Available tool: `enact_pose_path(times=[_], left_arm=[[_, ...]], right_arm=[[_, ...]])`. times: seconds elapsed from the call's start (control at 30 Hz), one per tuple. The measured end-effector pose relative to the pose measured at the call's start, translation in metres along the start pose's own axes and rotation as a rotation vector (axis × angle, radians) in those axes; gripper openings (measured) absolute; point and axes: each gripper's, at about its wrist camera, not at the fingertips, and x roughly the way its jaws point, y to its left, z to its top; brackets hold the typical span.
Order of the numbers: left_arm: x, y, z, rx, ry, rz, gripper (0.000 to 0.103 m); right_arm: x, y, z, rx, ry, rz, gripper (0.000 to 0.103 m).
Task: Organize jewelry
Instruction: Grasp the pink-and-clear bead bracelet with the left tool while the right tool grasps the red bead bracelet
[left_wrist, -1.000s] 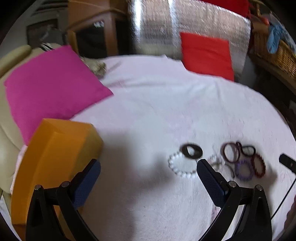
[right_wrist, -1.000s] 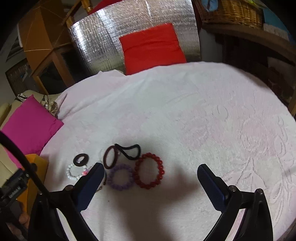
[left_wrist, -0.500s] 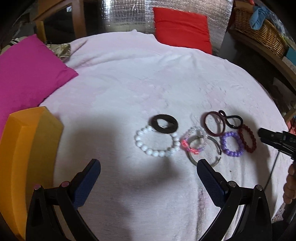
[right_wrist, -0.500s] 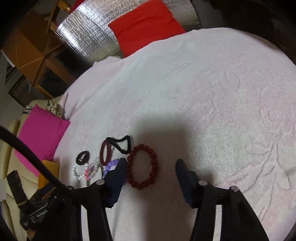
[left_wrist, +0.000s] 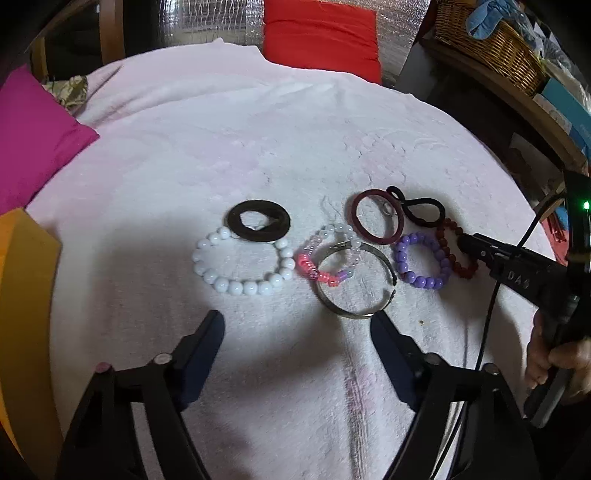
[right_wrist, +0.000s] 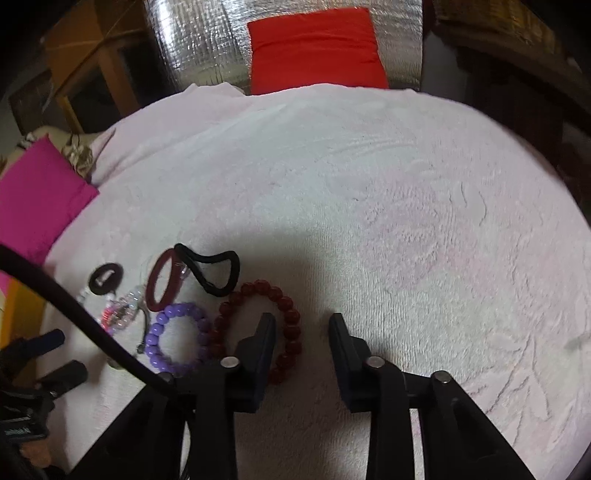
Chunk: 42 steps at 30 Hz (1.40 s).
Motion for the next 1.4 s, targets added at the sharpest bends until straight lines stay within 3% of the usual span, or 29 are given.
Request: enact_pose_path(times=[0.07, 0.13, 0.57, 0.7, 1.0, 1.23, 1.4], left_arm=[[0.004, 0.002, 0.002, -0.012, 0.011, -0.008, 0.066], [0.005, 0.004, 0.003, -0.024, 0.009, -0.006, 0.065], [0.018, -0.026, 0.016, 0.062, -0.026, -0.028, 0.065], [0.032, -0.035, 0.020, 0.081, -0.007, -0.016, 0.042], [0.043, -0.036, 0.024, 0.101, -0.025, -0.014, 0.015], [0.034, -0.033, 0.021, 0.092, -0.041, -0.026, 0.010], [0.020, -0.030, 0.019, 0.091, -0.070, -0.035, 0.010]], right_arm=[[-0.001, 0.005, -0.001, -0.029, -0.013, -0.012, 0.015], [-0.002, 0.007, -0.002, -0.027, -0.020, -0.005, 0.011], [-0.010, -0.013, 0.001, 0.079, -0.018, 0.066, 0.011], [-0.006, -0.017, 0.000, 0.105, -0.006, 0.084, 0.011], [-0.008, -0.022, 0.000, 0.115, -0.007, 0.104, 0.011], [-0.019, -0.028, -0.001, 0.133, -0.037, 0.114, 0.011], [-0.029, -0.027, 0.000, 0.143, -0.061, 0.173, 0.011]])
